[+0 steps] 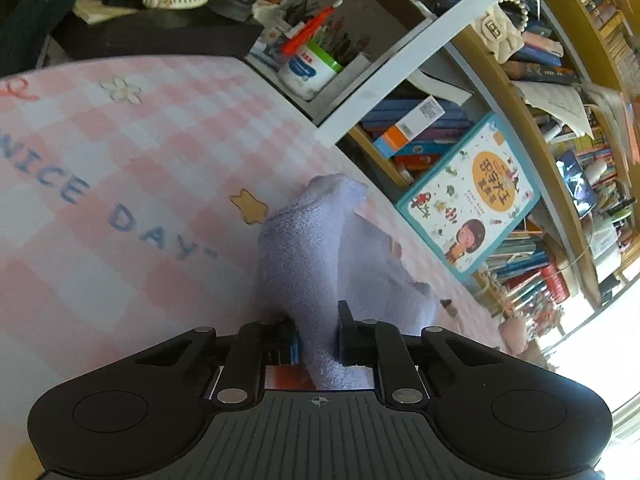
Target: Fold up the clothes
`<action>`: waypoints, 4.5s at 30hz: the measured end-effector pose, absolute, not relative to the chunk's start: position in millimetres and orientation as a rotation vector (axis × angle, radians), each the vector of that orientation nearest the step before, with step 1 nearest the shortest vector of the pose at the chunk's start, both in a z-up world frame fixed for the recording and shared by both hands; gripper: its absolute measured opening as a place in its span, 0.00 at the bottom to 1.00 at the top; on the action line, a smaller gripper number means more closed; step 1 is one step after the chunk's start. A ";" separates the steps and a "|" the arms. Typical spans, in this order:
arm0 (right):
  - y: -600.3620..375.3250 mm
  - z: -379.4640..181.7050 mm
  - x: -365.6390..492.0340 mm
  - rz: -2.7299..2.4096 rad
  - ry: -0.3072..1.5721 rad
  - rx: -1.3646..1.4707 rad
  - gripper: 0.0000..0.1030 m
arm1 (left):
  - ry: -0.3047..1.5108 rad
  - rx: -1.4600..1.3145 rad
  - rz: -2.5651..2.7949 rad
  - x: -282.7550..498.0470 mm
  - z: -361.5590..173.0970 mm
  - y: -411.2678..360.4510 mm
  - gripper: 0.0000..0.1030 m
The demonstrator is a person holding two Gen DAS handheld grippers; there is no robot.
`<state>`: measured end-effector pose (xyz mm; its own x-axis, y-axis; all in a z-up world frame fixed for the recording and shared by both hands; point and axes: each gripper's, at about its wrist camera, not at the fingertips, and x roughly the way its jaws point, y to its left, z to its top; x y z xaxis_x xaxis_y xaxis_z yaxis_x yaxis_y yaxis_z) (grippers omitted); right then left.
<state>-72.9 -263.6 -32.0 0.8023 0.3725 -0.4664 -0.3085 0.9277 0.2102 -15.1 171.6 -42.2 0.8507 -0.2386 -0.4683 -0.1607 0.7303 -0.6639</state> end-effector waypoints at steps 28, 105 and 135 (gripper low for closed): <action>-263.9 -30.1 -22.2 0.469 0.617 0.335 0.28 | 0.554 -0.883 -0.011 -47.4 -48.3 203.6 0.23; -269.5 -25.9 4.0 0.659 0.675 0.760 0.71 | 0.374 0.210 -0.252 -62.7 15.8 -7.5 0.80; -249.2 28.8 5.5 0.538 0.520 0.253 0.55 | 0.287 0.198 -0.255 -68.1 19.7 -7.8 0.87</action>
